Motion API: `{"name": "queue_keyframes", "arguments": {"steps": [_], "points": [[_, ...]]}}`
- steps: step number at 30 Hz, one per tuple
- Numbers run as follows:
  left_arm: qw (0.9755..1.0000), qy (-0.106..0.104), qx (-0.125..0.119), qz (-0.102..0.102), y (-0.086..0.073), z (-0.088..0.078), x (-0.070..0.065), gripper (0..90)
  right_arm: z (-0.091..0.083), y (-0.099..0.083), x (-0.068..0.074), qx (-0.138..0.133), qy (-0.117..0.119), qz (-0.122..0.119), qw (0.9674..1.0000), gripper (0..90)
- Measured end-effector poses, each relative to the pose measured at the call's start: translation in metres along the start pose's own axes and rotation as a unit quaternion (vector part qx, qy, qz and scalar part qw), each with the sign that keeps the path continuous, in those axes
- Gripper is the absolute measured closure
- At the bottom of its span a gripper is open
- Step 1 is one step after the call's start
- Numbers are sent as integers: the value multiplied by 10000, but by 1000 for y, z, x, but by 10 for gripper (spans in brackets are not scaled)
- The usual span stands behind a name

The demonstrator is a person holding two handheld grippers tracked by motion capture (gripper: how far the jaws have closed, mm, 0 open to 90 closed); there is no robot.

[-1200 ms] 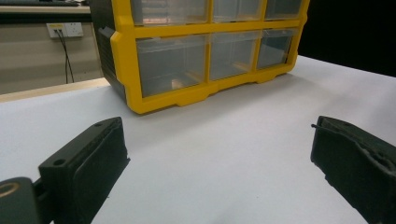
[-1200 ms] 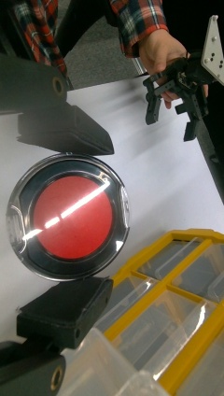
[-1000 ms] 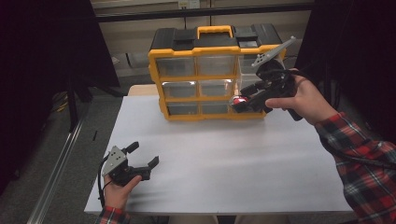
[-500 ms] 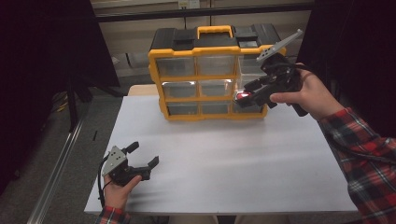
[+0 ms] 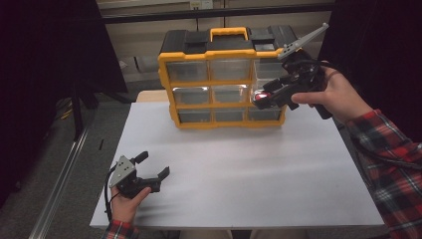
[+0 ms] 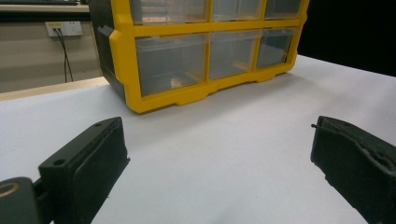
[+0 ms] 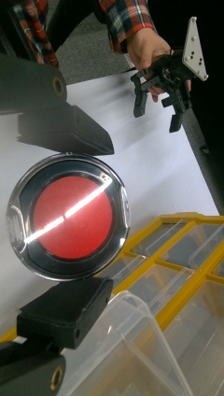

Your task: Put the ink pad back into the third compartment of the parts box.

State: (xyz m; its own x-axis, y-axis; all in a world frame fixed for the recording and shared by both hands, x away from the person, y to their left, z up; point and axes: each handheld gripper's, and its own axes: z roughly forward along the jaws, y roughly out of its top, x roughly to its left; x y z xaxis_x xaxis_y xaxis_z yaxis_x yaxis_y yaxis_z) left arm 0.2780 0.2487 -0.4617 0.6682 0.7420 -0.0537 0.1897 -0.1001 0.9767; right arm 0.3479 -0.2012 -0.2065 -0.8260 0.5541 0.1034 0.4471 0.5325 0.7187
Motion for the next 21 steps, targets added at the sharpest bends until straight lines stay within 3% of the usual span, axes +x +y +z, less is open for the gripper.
{"name": "queue_keyframes", "arguments": {"steps": [21], "points": [[10000, 43, 35, -26, 0, -1, 0, 35, -8, 11, -8, -1, -89, 58, 9999, 304]]}}
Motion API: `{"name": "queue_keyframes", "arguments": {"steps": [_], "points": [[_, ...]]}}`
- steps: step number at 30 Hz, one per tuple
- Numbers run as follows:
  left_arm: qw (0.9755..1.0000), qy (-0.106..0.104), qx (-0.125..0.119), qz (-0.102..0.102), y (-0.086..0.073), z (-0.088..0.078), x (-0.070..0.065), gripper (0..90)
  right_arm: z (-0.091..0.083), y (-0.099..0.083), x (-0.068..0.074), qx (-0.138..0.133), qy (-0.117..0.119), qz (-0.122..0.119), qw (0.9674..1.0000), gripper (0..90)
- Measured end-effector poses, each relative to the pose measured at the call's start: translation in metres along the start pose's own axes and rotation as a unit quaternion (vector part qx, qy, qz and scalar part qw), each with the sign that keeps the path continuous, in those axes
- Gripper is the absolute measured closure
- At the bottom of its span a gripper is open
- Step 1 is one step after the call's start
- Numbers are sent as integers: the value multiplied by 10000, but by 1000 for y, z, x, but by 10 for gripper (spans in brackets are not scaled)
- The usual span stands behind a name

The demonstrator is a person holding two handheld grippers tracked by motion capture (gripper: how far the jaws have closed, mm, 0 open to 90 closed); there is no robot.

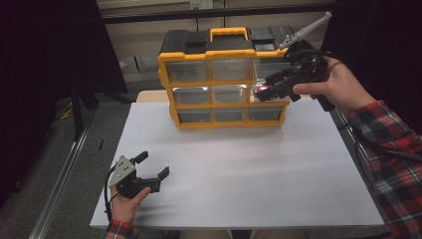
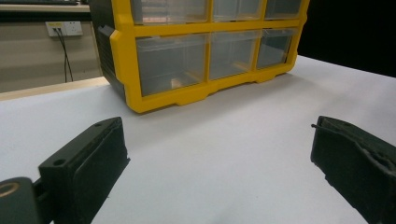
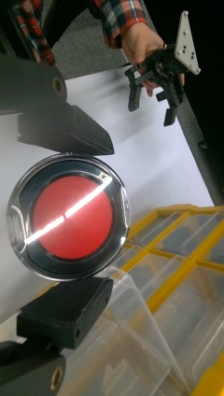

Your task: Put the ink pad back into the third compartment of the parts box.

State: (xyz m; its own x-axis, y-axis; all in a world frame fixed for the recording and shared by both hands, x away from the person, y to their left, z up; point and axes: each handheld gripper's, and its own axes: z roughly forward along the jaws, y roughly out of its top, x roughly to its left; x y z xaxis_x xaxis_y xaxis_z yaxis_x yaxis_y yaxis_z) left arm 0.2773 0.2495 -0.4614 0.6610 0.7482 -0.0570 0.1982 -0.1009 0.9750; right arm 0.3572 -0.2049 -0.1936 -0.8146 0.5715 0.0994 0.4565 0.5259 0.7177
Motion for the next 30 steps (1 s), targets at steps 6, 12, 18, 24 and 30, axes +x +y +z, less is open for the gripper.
{"name": "queue_keyframes", "arguments": {"steps": [6, 12, 18, 24, 30], "points": [[10000, -33, -15, -18, 0, 0, 0, 35, -4, 3, -3, -19, -32, 44, 10000, 304], [10000, 0, -17, -4, 0, 0, 0, 35, -7, 5, -7, 3, -96, 52, 9999, 304], [10000, 14, -22, 13, 0, 0, 1, 35, -8, 7, -10, 12, -147, 65, 9999, 304], [10000, 22, -8, 58, 1, -1, 1, 35, -9, 8, -16, -14, -222, 161, 9996, 304], [10000, 13, -17, 25, 0, -1, 1, 35, -10, 9, -23, -74, -294, 260, 9992, 304]]}}
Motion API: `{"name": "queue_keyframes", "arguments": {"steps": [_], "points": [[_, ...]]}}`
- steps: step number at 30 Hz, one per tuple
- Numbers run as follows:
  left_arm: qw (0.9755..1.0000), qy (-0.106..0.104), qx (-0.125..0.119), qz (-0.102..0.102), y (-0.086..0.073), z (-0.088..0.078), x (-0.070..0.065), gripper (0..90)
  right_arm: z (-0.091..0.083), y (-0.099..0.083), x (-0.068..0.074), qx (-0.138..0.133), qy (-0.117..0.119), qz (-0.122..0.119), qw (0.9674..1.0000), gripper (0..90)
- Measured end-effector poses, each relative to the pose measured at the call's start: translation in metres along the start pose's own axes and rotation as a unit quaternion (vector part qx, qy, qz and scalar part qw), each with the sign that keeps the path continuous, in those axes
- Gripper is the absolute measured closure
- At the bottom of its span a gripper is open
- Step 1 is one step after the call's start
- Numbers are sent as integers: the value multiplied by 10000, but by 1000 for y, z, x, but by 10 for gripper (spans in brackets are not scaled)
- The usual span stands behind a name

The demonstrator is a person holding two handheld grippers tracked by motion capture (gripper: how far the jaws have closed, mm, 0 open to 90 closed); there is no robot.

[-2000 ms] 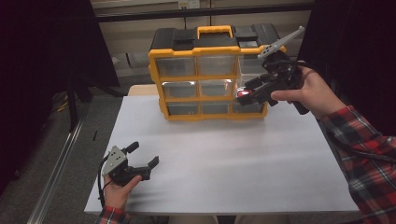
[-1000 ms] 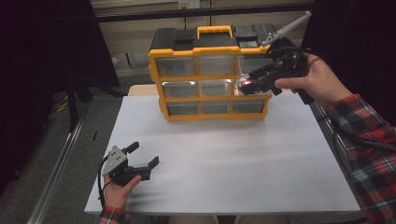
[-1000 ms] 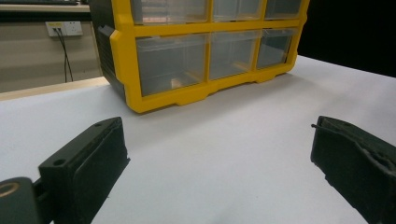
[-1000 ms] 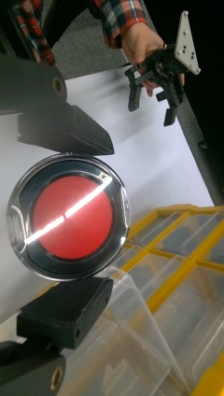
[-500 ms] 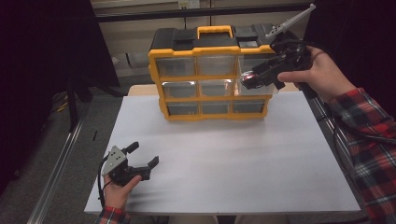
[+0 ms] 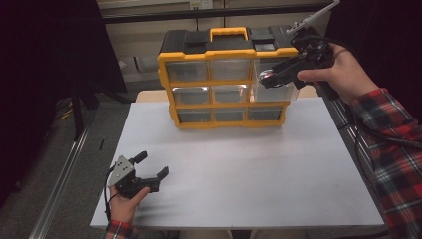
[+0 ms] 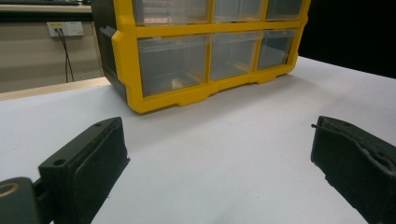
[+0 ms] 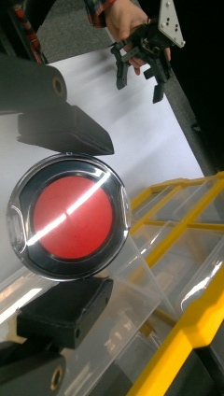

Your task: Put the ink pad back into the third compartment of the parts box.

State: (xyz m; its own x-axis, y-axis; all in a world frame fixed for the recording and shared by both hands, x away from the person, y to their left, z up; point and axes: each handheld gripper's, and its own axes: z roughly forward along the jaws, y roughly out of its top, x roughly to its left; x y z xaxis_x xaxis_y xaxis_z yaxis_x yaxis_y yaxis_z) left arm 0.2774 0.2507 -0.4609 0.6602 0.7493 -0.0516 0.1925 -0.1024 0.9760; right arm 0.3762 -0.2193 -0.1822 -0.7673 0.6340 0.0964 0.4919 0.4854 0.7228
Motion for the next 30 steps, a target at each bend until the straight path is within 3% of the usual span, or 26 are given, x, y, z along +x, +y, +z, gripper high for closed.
{"name": "queue_keyframes", "arguments": {"steps": [30], "points": [[10000, -31, 3, -20, 0, 0, -1, 34, 5, 4, -23, -41, -432, 296, 9986, 304]]}}
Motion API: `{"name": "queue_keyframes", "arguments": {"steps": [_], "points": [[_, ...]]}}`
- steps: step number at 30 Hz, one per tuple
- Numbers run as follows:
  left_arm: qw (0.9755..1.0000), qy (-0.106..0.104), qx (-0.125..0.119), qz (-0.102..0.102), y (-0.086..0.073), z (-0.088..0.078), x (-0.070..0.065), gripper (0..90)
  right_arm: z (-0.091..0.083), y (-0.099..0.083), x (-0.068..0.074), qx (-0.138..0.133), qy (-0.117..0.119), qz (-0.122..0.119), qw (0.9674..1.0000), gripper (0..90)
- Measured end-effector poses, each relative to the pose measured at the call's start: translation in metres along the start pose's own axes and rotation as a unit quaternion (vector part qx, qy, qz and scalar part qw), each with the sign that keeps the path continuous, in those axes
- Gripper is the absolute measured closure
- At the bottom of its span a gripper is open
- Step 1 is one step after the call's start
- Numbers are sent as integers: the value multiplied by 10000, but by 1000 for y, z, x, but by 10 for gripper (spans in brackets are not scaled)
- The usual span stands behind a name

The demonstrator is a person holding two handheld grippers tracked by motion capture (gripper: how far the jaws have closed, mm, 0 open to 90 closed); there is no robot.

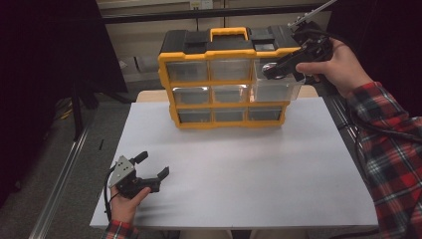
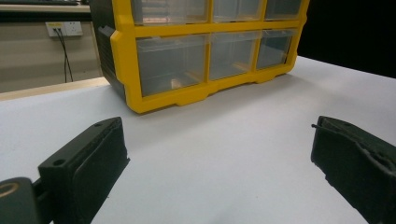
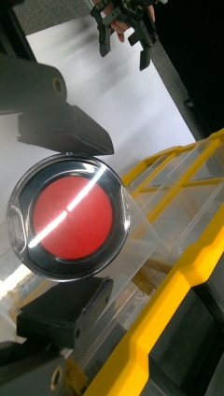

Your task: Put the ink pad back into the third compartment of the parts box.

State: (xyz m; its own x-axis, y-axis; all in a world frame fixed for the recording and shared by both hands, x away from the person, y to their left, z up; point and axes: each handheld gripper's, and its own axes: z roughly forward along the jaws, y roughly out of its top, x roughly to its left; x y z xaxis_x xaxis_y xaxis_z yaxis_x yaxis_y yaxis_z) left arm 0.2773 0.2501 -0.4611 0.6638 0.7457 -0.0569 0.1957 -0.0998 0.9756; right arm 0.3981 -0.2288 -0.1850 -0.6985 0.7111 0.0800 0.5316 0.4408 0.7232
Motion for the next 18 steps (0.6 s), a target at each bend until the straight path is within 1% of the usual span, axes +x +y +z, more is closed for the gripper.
{"name": "queue_keyframes", "arguments": {"steps": [2, 3, 4, 6, 10, 13, 14, 17, 18], "points": [[10000, 13, -4, 16, 0, 0, 0, 34, 1, 0, -2, 24, -8, -17, 10000, 304], [10000, 15, 13, 39, 0, -1, 1, 34, 1, 0, -2, 29, -24, 27, 10000, 303], [10000, 27, 8, 52, 0, -1, 1, 34, 2, 1, -3, 30, -33, 13, 10000, 304], [10000, 15, 11, 43, 0, -1, 1, 33, 2, 1, -4, 76, -74, 62, 9999, 304], [10000, 25, 10, 58, 0, -1, 1, 34, 3, 2, -5, 28, -85, 0, 10000, 304], [10000, 14, -8, 3, 0, 0, 0, 33, 4, 3, -4, 62, -117, 62, 9999, 303], [10000, 8, -8, 6, 0, 0, 0, 33, 5, 4, -4, 61, -143, 42, 9999, 303], [10000, -4, 2, 70, 0, -1, 1, 33, 7, 5, -4, 81, -124, 21, 9999, 304], [10000, 8, -26, 1, 0, 0, 0, 33, 8, 5, -4, 73, -142, 25, 9999, 304]]}}
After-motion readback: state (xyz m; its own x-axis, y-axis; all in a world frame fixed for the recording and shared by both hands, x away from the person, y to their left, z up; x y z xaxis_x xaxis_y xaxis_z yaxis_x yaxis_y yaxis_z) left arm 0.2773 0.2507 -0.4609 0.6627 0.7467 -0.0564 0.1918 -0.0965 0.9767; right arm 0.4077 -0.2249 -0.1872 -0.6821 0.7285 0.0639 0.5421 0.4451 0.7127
